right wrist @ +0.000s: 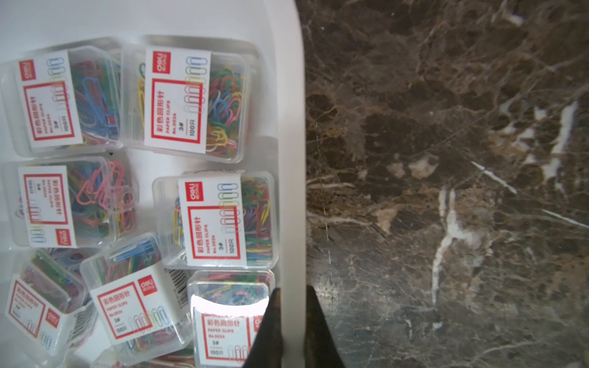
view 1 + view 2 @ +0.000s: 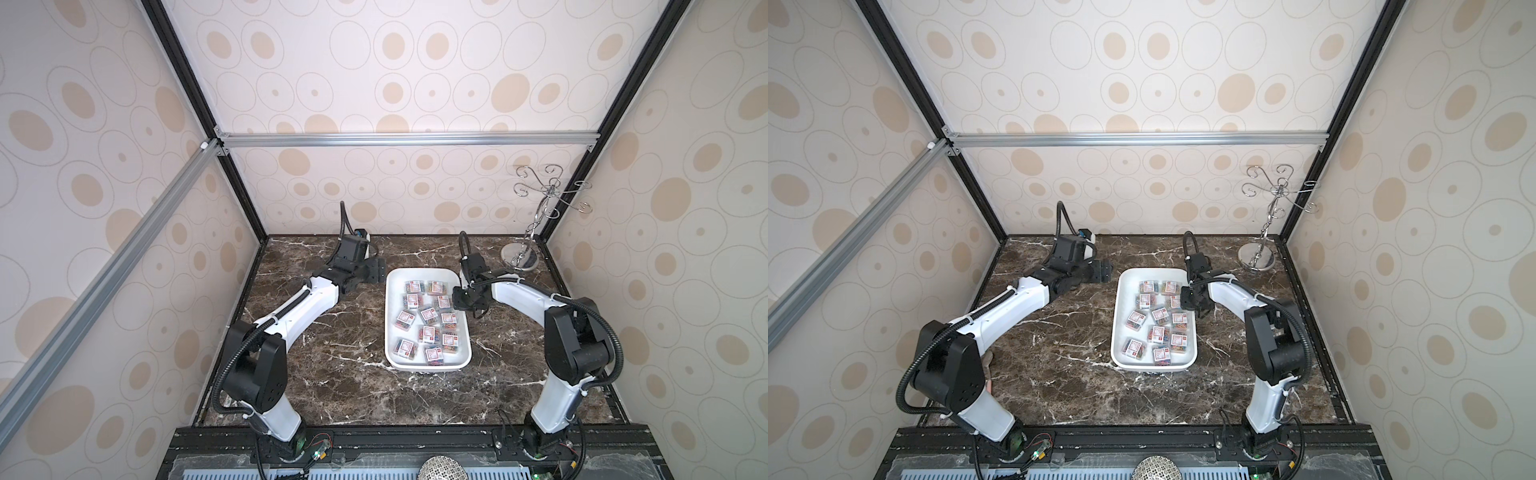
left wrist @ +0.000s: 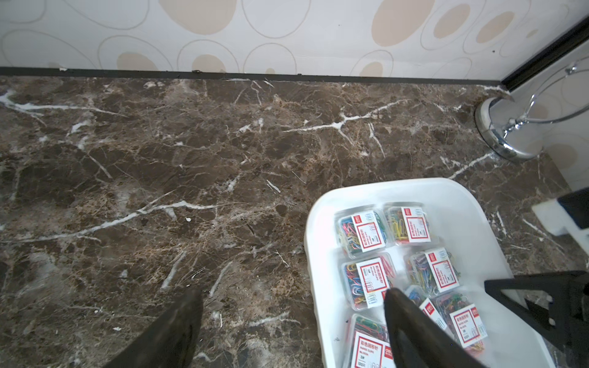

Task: Take the paper clips out of the storage box
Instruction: Move the storage box to the center of the board.

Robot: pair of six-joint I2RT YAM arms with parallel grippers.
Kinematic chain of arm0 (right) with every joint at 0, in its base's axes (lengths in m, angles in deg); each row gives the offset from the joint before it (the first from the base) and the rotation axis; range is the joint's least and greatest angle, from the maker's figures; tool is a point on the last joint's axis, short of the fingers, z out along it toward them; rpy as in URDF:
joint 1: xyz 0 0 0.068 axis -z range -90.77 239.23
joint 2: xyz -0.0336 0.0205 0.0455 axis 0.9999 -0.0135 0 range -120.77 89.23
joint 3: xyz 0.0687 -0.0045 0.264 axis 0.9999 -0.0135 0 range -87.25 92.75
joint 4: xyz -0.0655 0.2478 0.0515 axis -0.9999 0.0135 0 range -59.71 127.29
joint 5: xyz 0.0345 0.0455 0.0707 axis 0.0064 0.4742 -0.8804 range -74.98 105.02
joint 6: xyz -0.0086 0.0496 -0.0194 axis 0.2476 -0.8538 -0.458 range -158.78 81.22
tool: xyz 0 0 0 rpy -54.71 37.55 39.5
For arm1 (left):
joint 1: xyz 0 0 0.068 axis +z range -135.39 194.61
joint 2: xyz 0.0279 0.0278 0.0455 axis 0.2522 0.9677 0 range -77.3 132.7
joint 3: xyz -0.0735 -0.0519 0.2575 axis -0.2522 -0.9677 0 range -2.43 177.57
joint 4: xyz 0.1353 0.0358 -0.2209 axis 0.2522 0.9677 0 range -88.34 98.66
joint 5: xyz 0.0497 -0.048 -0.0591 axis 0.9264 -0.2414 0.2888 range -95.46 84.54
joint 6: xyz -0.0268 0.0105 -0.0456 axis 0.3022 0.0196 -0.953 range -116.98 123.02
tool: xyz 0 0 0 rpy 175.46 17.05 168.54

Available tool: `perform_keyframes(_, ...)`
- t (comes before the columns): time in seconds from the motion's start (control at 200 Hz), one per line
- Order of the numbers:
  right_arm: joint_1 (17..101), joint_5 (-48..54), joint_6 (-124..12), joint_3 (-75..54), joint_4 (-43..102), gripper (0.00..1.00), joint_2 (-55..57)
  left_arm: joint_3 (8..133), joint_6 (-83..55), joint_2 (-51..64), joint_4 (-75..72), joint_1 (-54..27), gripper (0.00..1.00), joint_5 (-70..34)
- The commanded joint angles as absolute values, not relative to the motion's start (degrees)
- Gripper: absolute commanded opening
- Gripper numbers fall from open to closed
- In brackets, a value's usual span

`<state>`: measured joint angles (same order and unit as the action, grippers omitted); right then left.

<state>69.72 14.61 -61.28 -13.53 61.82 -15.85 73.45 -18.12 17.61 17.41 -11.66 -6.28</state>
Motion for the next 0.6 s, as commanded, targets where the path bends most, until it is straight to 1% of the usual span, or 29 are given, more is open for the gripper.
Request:
perform_keyframes(0.0, 69.32, 14.68, -63.99, -10.30, 60.83, 0.10, -17.97, 78.60, -13.76, 19.78, 22.85, -14.17, 0.86, -3.03)
perform_keyframes(0.14, 69.29, 14.22, -63.76, -9.90, 60.73, 0.13, -17.24, 83.82, -9.82, 23.16, 30.29, -17.34, 0.86, 0.01)
perform_keyframes(0.23, 69.29, 13.98, -63.39, -10.18, 60.73, 0.16, -16.81, 85.43, -9.25, 24.36, 32.75, -18.61, 0.85, -1.09)
perform_keyframes(0.25, 69.29, 14.10, -63.39, -10.29, 60.79, 0.17, -16.77, 85.52, -9.24, 24.51, 32.94, -18.90, 0.85, -1.77)
perform_keyframes(0.3, 69.36, 14.48, -63.45, -11.01, 60.48, 0.24, -16.58, 85.18, -8.99, 24.65, 32.81, -19.29, 0.83, -3.71)
perform_keyframes(0.39, 69.36, 13.95, -63.54, -12.95, 58.82, 0.28, -15.98, 84.73, -8.28, 24.95, 32.81, -20.02, 0.83, -6.57)
perform_keyframes(0.455, 69.35, 13.26, -63.56, -14.37, 57.57, 0.30, -15.06, 85.43, -7.53, 25.63, 34.34, -20.46, 0.84, -6.69)
perform_keyframes(0.59, 69.29, 12.47, -63.57, -17.60, 54.83, 0.40, -11.66, 87.44, -5.54, 27.49, 38.75, -21.84, 0.84, -5.46)
